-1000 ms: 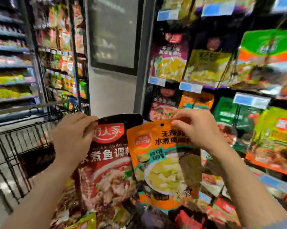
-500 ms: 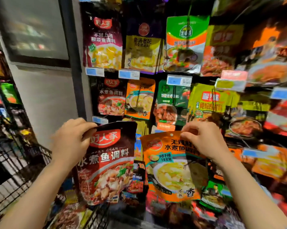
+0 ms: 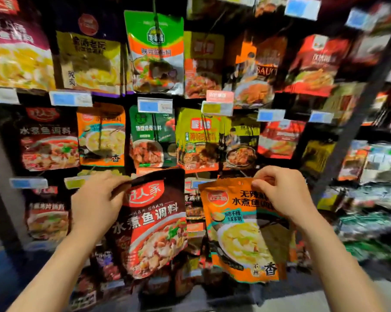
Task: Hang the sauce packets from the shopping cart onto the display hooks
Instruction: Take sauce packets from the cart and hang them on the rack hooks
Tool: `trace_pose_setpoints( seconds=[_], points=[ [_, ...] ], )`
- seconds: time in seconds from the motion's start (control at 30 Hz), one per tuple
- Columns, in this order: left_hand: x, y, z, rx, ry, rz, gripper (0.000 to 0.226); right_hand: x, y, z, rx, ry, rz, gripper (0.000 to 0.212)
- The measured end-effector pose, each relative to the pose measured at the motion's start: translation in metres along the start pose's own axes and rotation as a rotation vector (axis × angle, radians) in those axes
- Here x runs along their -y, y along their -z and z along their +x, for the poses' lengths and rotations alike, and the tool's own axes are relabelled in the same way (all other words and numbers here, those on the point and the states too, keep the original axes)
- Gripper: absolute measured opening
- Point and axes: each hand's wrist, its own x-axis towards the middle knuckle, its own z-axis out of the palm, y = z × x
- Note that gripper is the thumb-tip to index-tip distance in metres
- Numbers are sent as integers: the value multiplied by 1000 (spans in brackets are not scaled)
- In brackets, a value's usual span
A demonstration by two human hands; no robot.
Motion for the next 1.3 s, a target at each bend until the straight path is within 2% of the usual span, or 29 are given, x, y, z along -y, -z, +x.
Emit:
trace_pose_setpoints(
  seconds=[0.13, 0.33, 0.43, 0.7, 0.87, 1.13, 1.3],
  points=[
    [-14, -15, 12, -35, -43, -25, 26, -6, 16, -2, -46, -29, -18, 2],
    [-23, -6, 25, -92, -74, -53, 23, 12, 22, 14, -104, 45, 13, 4],
    [-17, 13, 27, -151, -54, -18, 19, 31, 22, 26, -126, 107, 63, 5],
    [15, 89, 13, -320, 12, 138, 30, 90, 3, 62, -146, 239, 271, 5],
    [37, 129, 0, -350, 45, 251, 44, 126, -10, 72, -113, 319, 392, 8],
    [53, 171, -32, -401, 130, 405, 32, 170, -31, 73, -79, 433, 506, 5],
    [59, 182, -57, -416, 192, 442, 26, 194, -53, 63, 95, 476, 486, 6]
  ],
)
